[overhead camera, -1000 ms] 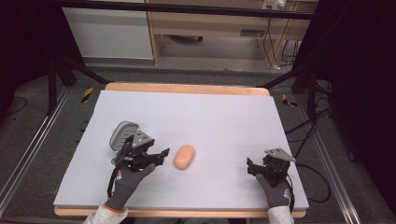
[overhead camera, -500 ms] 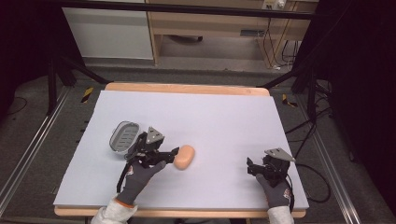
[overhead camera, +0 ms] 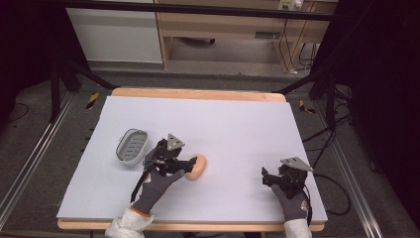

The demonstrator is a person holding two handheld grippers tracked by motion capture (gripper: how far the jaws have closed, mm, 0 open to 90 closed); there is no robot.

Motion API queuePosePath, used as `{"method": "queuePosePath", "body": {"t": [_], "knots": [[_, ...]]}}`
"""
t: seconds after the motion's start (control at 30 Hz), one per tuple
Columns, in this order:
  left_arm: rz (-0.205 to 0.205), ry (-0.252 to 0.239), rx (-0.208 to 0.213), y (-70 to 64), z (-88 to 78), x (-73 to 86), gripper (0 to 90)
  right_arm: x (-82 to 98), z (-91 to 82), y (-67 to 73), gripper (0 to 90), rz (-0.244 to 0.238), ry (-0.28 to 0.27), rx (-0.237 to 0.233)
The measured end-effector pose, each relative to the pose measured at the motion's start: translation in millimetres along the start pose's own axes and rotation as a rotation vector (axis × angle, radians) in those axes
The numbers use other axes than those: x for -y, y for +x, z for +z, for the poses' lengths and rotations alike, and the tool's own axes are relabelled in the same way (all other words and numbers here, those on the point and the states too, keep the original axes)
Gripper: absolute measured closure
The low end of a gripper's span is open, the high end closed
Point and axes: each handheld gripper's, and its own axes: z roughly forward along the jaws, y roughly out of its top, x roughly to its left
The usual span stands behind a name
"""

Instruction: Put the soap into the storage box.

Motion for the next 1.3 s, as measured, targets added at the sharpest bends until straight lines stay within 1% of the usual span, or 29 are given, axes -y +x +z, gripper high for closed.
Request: {"method": "queuePosePath", "body": {"t": [0.1,0.13,0.23,0.37,0.47,0.53,0.6,0.63,0.67,0.87,0.9,1.2,1.3], "knots": [[0.003,0.009,0.0,-2.6,5.2,0.6,26.8,-0.4,0.1,0.0,5.3,-0.001,-0.001,-0.002],[0.012,0.019,0.001,-2.3,5.9,0.5,26.8,-0.3,0.3,-0.1,5.3,-0.005,-0.001,-0.001],[0.005,0.027,0.001,-3.5,10.7,1.0,26.8,-0.4,0.3,0.3,5.3,-0.007,0.0,0.0],[0.017,0.059,-0.002,-5.5,16.9,2.2,26.5,-0.6,0.5,0.7,5.3,-0.008,0.002,0.0],[0.017,0.068,-0.003,-7.3,21.3,2.8,26.2,-0.7,0.5,0.7,5.3,-0.012,0.002,-0.002],[0.025,0.083,0.0,-8.3,23.3,3.2,26.2,-0.7,0.6,0.9,5.3,-0.013,0.003,-0.003],[0.023,0.082,0.002,-9.9,25.4,3.7,26.1,-0.7,0.6,0.9,5.3,-0.013,0.003,-0.003],[0.031,0.092,0.003,-10.2,26.0,3.9,26.1,-0.7,0.7,0.9,5.3,-0.011,0.004,-0.004],[0.023,0.088,0.004,-11.6,27.3,4.3,26.1,-0.7,0.7,0.9,5.3,-0.011,0.005,-0.005],[0.034,0.11,0.005,-15.7,32.6,5.6,26.0,-0.6,1.2,1.3,5.3,-0.013,0.007,-0.008],[0.03,0.108,0.006,-16.2,33.3,5.8,26.0,-0.6,1.2,1.2,5.3,-0.014,0.007,-0.008],[0.035,0.143,0.013,-18.6,41.8,9.5,25.8,-0.3,1.8,1.2,5.3,-0.011,0.013,-0.011],[0.03,0.151,0.015,-19.1,44.4,11.4,25.8,-0.1,2.2,1.1,5.3,-0.012,0.016,-0.012]]}}
